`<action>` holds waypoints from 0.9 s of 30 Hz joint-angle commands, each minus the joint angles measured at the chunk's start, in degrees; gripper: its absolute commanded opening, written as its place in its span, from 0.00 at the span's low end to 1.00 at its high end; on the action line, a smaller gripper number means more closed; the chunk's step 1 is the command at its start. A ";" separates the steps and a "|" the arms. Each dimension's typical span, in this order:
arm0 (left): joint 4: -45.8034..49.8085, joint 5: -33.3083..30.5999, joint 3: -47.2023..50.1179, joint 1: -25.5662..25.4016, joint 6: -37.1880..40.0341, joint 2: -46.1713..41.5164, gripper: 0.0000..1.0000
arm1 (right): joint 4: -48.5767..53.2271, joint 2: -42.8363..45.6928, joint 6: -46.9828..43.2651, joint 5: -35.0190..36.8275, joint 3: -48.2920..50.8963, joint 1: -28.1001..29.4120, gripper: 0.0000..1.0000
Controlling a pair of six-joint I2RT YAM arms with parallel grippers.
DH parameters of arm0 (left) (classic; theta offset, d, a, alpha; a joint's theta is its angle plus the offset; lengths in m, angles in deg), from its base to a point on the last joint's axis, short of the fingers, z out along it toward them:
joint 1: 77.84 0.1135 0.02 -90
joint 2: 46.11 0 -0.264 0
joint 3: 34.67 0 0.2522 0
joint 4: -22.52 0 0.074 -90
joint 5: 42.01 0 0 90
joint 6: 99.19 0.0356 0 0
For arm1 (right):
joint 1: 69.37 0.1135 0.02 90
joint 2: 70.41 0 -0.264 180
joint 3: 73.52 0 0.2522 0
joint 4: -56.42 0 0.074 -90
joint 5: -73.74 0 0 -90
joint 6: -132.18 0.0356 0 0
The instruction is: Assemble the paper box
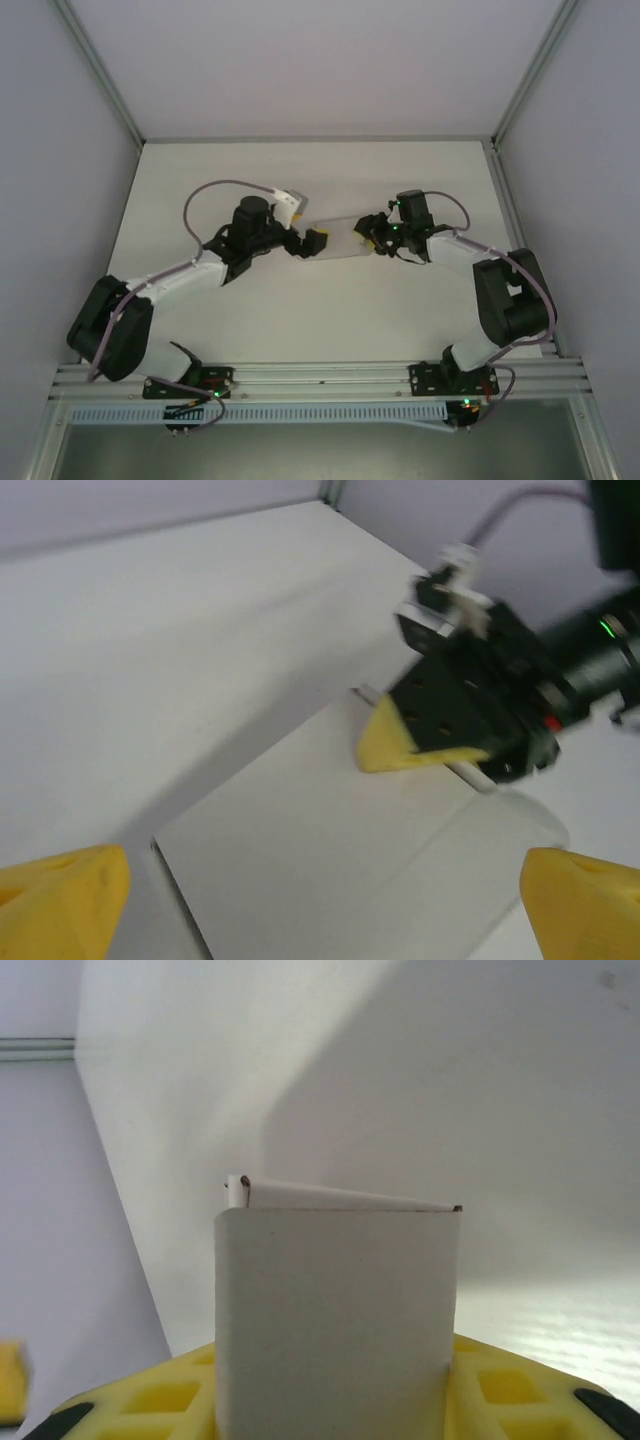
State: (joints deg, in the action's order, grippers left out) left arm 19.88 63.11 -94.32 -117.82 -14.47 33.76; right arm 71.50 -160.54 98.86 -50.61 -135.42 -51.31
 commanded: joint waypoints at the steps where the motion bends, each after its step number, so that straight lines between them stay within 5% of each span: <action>1: 9.94 -14.74 -1.43 -4.22 17.67 -2.14 1.00 | 11.03 -0.73 2.85 -10.88 -4.33 -2.44 0.41; 10: 13.84 -19.61 -4.19 -13.20 26.67 0.62 1.00 | 22.60 -2.60 5.15 -19.21 -10.30 -5.56 0.39; 21: 17.06 -26.01 -6.43 -13.98 28.26 5.89 0.99 | 33.02 -2.08 0.44 -22.90 -12.59 -6.38 0.40; 24: 15.70 -26.00 -6.15 -14.20 28.52 5.56 0.93 | 35.16 -2.21 -1.44 -23.00 -12.58 -6.40 0.41; 27: 15.71 -25.90 -6.26 -14.24 29.11 5.46 0.76 | 35.67 -2.28 -1.63 -23.95 -12.22 -6.41 0.42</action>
State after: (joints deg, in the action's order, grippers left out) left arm 35.27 38.93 -99.20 -131.85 13.05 39.21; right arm 103.02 -163.03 99.58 -70.50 -146.72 -57.78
